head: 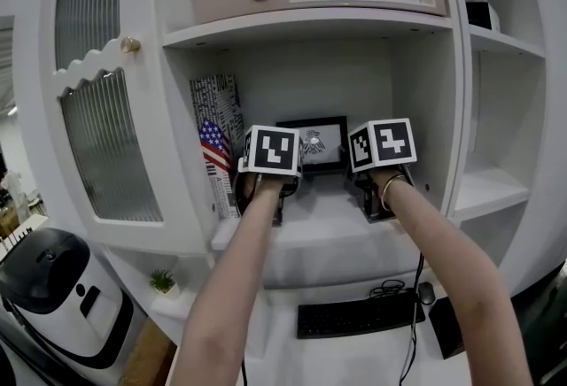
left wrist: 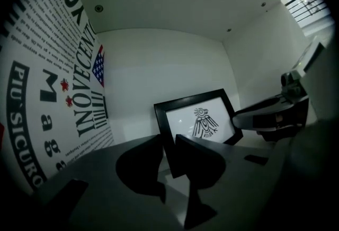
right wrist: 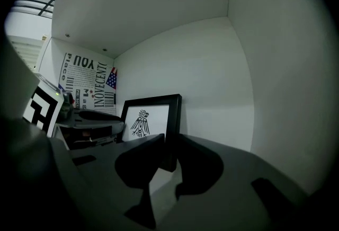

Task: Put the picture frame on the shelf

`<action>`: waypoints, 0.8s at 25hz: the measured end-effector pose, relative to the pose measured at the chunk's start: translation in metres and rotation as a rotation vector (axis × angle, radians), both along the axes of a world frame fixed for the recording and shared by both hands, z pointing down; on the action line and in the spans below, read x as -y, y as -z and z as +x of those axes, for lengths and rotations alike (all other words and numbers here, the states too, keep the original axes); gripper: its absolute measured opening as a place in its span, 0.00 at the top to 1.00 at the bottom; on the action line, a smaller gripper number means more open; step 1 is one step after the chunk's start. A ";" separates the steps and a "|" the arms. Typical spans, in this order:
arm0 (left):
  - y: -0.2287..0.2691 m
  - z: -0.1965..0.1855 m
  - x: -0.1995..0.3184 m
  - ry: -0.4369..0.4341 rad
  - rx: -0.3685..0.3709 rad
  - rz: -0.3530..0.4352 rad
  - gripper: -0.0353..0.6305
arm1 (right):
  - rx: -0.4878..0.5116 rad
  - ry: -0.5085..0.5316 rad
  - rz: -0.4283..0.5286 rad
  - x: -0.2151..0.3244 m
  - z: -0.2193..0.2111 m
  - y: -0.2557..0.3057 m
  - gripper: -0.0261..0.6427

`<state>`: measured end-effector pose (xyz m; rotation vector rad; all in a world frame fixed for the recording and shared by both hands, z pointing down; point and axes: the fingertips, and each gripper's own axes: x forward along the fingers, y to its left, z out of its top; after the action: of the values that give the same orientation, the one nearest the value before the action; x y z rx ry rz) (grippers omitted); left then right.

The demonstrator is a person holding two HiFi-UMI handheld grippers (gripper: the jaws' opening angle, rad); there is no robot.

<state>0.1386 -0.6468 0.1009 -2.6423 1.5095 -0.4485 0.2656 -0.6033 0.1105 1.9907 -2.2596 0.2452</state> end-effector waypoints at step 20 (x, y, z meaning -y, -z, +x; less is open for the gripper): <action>-0.005 0.001 -0.002 -0.017 -0.008 -0.033 0.84 | 0.017 -0.004 -0.044 0.000 0.001 -0.006 0.85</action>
<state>0.1394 -0.6448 0.1055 -2.6832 1.4930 -0.4660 0.2662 -0.6032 0.1165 1.9792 -2.2406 0.3099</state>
